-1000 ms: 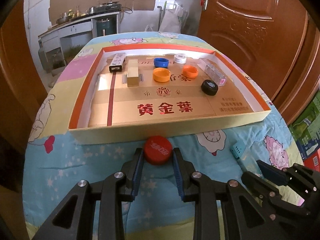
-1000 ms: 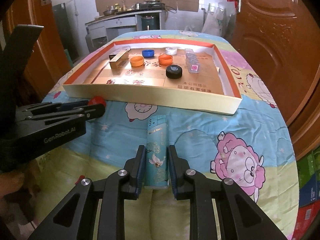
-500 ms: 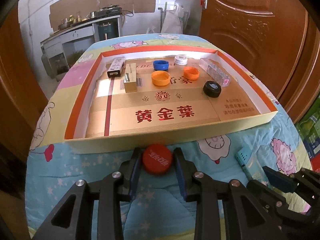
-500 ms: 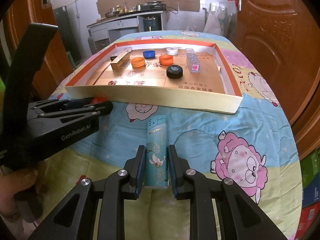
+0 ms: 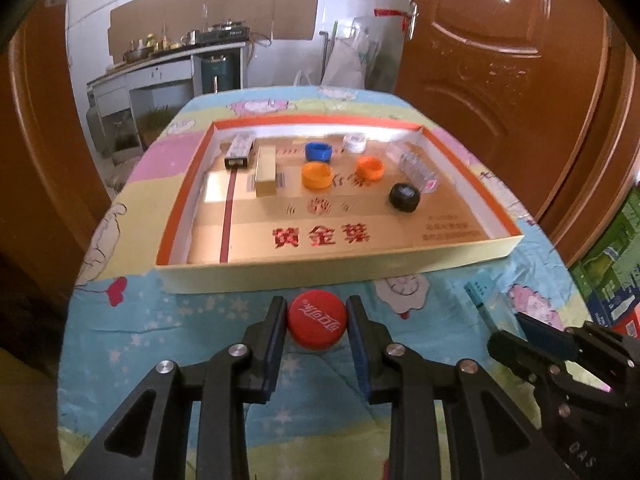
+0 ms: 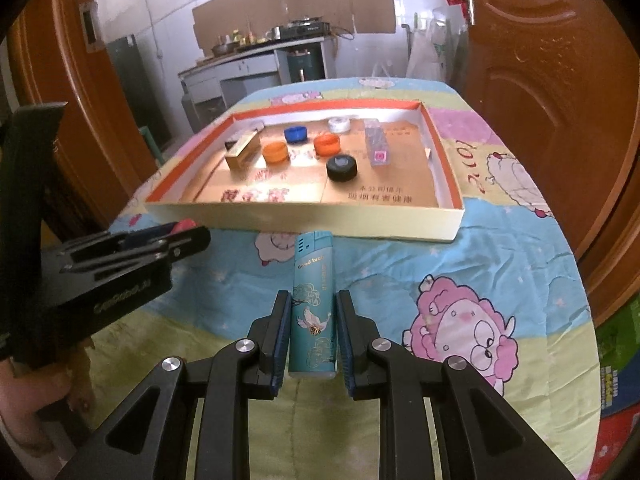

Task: Organize rigid objects
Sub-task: 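Carry the teal tube and red cap over the tray with both grippers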

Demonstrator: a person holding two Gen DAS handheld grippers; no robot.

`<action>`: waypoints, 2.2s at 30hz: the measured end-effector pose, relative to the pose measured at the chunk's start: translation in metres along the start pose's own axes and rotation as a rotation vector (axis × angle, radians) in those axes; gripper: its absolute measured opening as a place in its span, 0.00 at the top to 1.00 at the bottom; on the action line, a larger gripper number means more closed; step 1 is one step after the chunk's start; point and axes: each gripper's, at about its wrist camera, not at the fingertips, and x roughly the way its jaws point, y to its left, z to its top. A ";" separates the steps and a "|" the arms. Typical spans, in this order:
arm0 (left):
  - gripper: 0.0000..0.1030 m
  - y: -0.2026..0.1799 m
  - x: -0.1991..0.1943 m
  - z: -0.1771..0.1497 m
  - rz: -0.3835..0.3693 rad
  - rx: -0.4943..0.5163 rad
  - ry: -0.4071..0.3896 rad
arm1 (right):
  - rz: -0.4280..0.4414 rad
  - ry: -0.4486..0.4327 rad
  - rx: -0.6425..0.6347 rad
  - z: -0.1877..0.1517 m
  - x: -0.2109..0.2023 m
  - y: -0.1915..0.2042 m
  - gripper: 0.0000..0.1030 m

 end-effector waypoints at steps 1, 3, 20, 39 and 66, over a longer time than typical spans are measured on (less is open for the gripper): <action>0.70 -0.001 -0.006 0.001 -0.002 0.006 -0.013 | 0.004 -0.005 0.004 0.002 -0.002 -0.001 0.78; 0.70 -0.002 -0.013 0.002 -0.008 0.013 -0.029 | 0.003 -0.015 0.005 0.005 -0.006 -0.002 0.78; 0.70 -0.008 -0.047 0.014 -0.042 0.033 -0.096 | -0.011 -0.089 0.011 0.032 -0.038 -0.010 0.78; 0.70 0.022 -0.043 0.045 -0.024 -0.037 -0.117 | 0.053 -0.116 -0.003 0.075 -0.029 0.001 0.78; 0.70 0.062 0.033 0.082 0.044 -0.118 -0.035 | 0.126 0.004 0.006 0.121 0.071 0.006 0.78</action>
